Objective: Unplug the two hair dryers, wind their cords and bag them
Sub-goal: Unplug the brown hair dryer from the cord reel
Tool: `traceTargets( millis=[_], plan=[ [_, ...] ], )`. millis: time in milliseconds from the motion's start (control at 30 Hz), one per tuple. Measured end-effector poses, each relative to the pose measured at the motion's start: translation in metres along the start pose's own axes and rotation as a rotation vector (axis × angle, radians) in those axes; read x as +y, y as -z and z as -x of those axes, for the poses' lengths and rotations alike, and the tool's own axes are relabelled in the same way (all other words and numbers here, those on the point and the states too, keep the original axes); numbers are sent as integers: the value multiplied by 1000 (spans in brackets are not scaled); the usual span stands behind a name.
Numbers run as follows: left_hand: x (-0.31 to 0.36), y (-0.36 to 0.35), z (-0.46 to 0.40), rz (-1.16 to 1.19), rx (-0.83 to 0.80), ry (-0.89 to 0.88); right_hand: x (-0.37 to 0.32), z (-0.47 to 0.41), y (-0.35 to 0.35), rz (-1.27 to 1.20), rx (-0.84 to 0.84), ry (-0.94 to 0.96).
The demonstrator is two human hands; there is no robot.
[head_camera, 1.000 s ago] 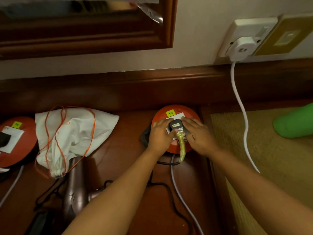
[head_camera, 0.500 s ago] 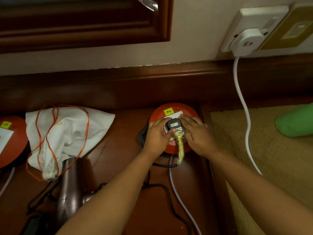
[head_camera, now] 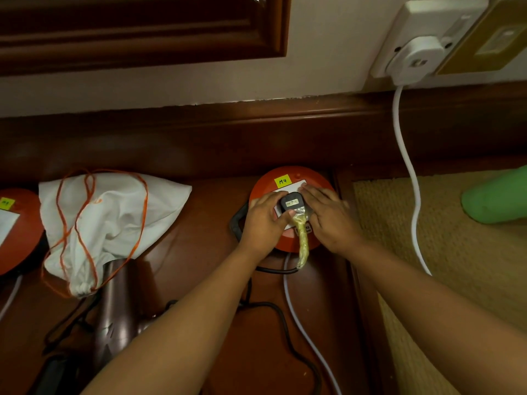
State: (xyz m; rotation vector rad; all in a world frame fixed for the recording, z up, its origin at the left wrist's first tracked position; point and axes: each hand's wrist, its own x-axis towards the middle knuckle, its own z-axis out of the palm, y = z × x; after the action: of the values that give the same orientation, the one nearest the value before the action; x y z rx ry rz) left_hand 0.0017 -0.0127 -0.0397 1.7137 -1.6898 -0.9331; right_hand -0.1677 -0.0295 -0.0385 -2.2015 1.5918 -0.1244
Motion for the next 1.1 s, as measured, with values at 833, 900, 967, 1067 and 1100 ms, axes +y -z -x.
traceTargets(
  millis=[833,900,967,1067,1100],
  plan=[
    [-23,36,-4,-379,-365,-57,-57,-3,-9,-336,176,-292],
    [-27,34,-5,-361,-359,-62,-59,-5,-7,-309,196,-317],
    [-30,34,-5,-357,-361,-63,-61,-9,-6,-278,211,-327],
    [-32,33,-6,-344,-363,-66,-63,-12,-4,-285,224,-355],
    [-33,33,-6,-342,-363,-69,-64,-12,-4,-294,231,-362]
  ],
)
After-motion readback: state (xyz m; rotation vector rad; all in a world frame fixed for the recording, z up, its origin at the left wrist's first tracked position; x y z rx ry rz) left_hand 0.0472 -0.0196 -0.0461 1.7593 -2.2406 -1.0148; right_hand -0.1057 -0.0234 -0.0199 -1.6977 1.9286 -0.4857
